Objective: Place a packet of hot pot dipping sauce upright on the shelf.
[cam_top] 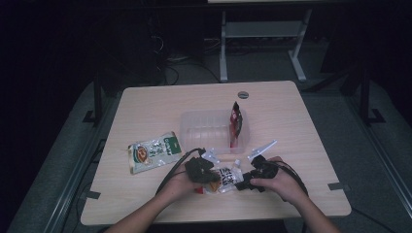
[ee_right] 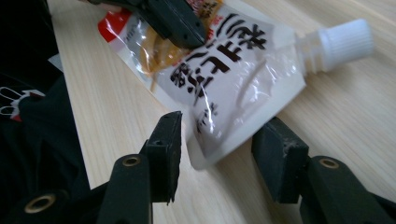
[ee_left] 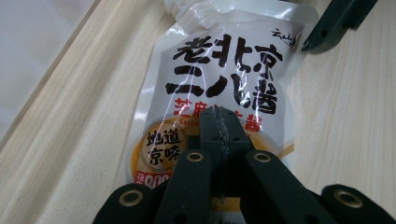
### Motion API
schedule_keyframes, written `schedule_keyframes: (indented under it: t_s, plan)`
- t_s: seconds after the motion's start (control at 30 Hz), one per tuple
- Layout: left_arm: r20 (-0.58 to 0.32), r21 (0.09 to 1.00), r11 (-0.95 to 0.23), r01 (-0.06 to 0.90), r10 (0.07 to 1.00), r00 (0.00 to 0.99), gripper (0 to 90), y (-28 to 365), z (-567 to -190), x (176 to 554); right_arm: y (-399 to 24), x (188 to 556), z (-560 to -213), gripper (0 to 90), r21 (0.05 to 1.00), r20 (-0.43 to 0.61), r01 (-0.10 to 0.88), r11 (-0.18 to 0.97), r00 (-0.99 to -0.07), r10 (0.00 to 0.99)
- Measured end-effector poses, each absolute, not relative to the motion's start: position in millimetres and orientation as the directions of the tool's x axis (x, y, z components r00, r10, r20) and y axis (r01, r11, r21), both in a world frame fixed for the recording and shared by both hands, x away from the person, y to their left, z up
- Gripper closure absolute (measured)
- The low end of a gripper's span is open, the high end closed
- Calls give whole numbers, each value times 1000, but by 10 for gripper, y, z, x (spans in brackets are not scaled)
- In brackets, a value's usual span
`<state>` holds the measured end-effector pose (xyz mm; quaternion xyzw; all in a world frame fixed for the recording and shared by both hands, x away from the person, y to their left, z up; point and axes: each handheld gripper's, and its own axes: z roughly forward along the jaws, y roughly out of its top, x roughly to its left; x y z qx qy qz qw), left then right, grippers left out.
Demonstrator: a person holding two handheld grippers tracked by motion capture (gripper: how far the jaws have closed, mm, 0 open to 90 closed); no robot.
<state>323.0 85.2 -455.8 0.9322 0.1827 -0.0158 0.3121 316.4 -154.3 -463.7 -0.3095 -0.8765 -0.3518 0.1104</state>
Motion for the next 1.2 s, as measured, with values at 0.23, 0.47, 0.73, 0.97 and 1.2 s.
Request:
schedule_keyframes:
  t_s: [0.23, 0.47, 0.73, 0.97, 1.2]
  plan:
    - [-153, 581, -730, 359, 335, 930, 900, 862, -4565, 3235, -1463, 3202, -4653, 542, 553, 431, 628, 548, -778, 457]
    - [-158, 585, -724, 364, 338, 928, 900, 872, -4570, 3238, -1384, 3242, -4674, 633, 552, 461, 639, 536, -769, 443]
    - [-175, 596, -708, 379, 346, 922, 899, 893, -4566, 3245, -1360, 3275, -4647, 779, 548, 446, 624, 557, -781, 436]
    - [-208, 615, -684, 394, 341, 917, 899, 936, -4520, 3244, -1364, 3267, -4559, 879, 564, 411, 588, 581, -809, 420]
    - [-211, 635, -670, 383, 327, 921, 899, 1008, -4406, 3211, -1396, 3226, -4421, 889, 603, 399, 553, 574, -833, 383]
